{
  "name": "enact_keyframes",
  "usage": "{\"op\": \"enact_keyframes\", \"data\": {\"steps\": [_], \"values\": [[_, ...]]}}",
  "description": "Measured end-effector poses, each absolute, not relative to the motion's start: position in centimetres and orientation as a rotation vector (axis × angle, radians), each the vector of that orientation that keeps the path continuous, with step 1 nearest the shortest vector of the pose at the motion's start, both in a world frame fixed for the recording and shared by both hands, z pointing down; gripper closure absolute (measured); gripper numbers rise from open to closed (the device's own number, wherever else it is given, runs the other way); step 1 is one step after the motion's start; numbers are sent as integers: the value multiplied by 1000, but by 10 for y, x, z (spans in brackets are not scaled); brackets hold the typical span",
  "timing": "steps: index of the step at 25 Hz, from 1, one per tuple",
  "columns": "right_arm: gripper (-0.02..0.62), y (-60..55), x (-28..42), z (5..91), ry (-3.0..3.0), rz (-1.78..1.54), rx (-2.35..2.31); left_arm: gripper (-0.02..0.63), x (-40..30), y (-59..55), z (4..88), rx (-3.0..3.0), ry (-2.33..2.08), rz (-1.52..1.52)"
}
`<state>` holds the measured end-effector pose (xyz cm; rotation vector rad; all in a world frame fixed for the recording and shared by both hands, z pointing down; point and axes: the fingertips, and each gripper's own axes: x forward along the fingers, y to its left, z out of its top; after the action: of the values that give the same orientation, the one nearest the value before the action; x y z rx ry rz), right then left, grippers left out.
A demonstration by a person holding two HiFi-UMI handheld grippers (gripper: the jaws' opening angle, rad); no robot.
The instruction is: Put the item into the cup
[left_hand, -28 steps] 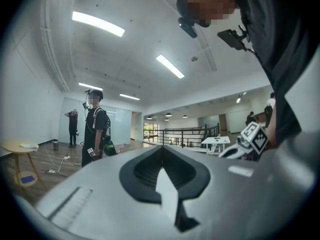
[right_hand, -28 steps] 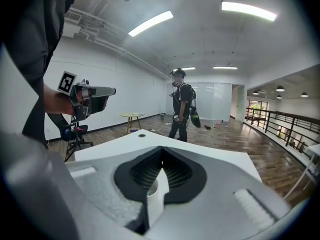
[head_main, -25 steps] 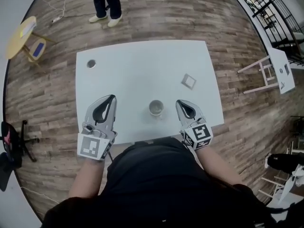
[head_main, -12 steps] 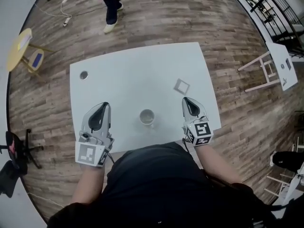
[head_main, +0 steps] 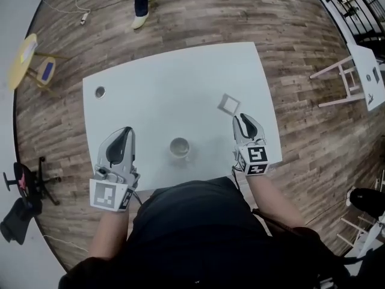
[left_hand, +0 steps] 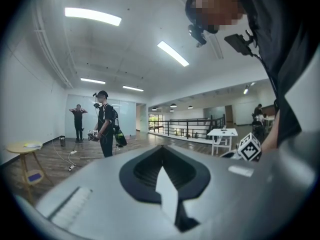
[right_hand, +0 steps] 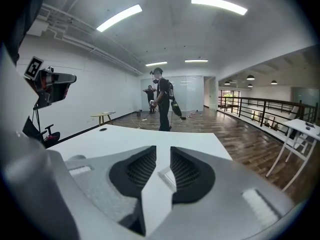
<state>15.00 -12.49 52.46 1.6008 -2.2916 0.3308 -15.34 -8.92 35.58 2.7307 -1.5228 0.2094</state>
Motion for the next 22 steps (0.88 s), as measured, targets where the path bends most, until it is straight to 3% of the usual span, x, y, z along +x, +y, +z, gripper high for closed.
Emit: {"op": "enact_keyframes", "data": {"steps": [8, 22], "values": [[454, -147, 167, 558, -2218, 465, 1630, 606, -151, -100, 359, 2688, -1529, 266], [417, -163, 190, 611, -2062, 640, 1582, 606, -140, -108, 368, 2546, -1564, 301]]}}
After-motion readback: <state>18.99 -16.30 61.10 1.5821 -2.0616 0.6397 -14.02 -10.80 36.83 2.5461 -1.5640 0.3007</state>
